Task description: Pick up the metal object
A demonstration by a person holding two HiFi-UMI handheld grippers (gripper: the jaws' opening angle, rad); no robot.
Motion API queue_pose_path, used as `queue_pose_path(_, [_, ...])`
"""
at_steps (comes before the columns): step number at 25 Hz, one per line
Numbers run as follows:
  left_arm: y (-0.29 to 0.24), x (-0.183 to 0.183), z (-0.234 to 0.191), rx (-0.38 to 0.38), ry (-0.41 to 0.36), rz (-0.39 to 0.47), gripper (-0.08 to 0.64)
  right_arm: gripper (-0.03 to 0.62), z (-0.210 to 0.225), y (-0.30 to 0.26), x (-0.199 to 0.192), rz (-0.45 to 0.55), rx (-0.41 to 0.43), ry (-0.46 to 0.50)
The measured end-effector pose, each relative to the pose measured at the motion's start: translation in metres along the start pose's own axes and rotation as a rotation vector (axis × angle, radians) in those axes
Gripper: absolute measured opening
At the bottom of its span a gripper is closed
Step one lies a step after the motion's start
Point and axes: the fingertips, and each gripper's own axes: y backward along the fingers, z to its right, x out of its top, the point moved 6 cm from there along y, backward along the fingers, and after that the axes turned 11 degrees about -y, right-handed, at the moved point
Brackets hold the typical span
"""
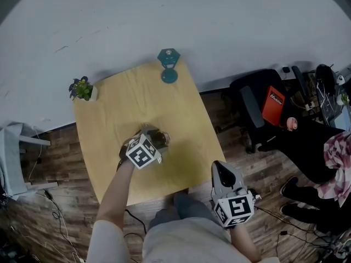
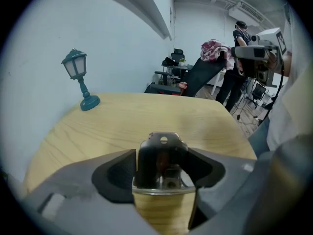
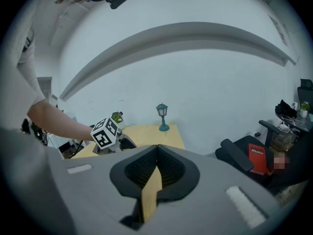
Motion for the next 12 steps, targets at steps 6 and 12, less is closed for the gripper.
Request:
queue_pose_path(6, [-0.001,0.001,0.002,0.031,0.007,-0.009,0.301,0.002,-0.002,-0.002,0.000,-0.006,0.011,0.005])
queue_pose_path(12, [0.014,-0.003,0.004,0.141,0.095,0.052,0.301,0.002,-0.009,-0.006,0.002,-0.001,0.038,0.012])
